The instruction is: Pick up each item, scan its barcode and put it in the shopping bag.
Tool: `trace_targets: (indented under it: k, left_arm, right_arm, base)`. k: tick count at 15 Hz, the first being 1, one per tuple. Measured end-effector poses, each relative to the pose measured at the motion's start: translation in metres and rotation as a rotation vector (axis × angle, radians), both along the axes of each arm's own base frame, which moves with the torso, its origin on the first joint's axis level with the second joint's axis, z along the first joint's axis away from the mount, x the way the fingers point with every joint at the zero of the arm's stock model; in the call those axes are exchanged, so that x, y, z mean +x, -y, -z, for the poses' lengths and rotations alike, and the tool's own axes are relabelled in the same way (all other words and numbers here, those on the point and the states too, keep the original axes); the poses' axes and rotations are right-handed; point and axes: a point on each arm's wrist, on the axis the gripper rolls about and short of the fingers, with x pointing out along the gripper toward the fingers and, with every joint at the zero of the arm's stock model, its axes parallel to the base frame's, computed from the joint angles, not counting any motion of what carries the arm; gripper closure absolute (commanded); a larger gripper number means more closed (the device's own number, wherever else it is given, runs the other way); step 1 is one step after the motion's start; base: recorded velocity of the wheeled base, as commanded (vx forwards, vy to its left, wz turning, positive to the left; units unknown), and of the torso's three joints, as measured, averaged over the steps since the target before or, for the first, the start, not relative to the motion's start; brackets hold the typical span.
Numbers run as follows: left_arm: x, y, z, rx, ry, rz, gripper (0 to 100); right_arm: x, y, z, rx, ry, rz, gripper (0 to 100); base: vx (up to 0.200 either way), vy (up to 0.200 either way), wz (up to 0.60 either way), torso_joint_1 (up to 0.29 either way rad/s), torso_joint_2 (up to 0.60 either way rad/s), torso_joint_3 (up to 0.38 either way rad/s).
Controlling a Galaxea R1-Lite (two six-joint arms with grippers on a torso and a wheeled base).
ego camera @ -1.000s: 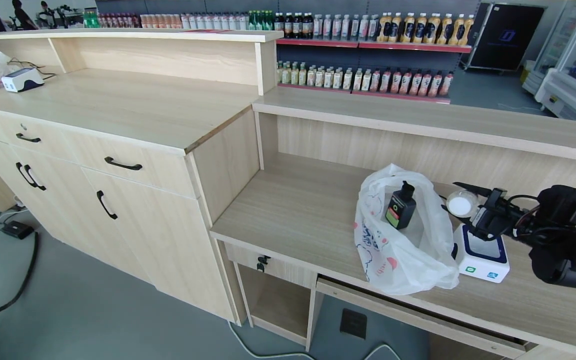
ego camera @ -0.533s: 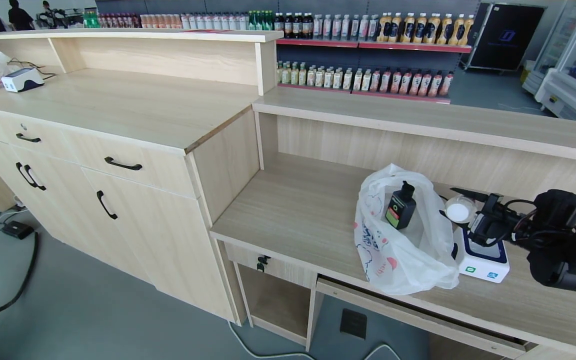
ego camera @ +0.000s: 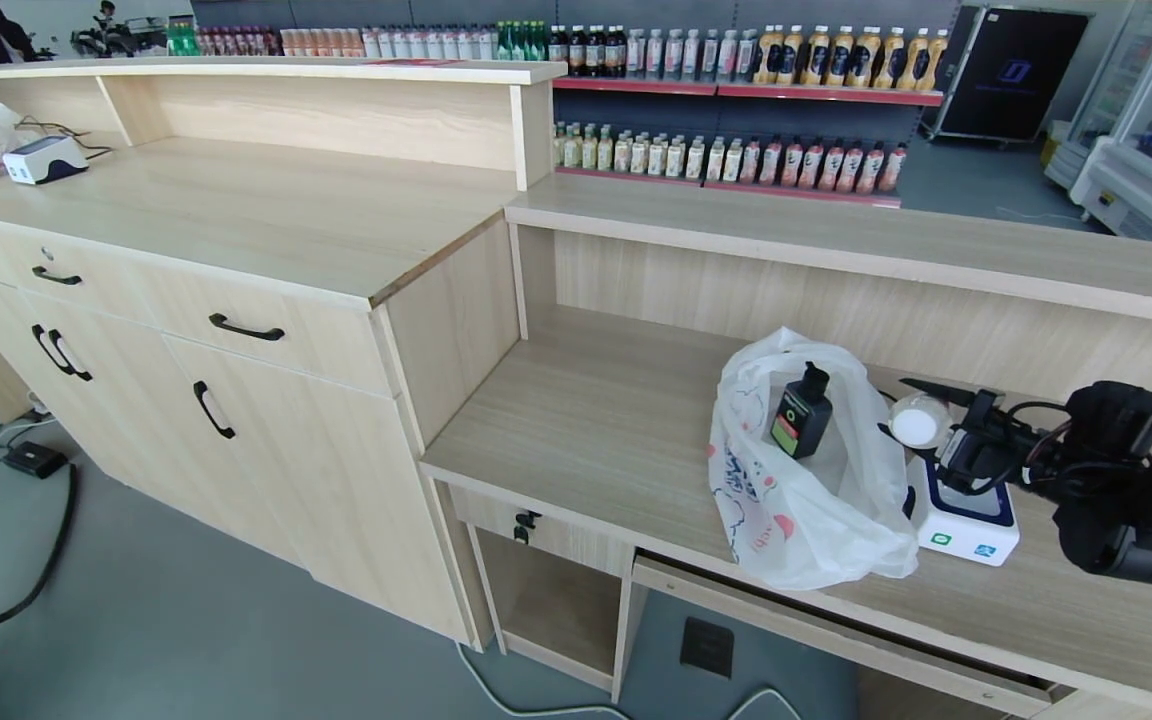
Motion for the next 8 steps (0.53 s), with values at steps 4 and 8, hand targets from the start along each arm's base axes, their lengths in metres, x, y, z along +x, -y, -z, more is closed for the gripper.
trace_targets:
  k: [4,8]
  left_arm:
    - [0.000,0.000,0.000,0.000,0.000,0.000,0]
    - [0.000,0.000,0.000,0.000,0.000,0.000,0]
  right_arm:
    - [0.000,0.000,-0.002,0.009,-0.006,0.001,100]
    - [-0.002,0.000,-0.019,0.154,-0.164,0.094,100]
  base:
    - [0.000,0.000,0.00,0.000,0.00,0.000]
    - [0.000,0.000,0.00,0.000,0.00,0.000]
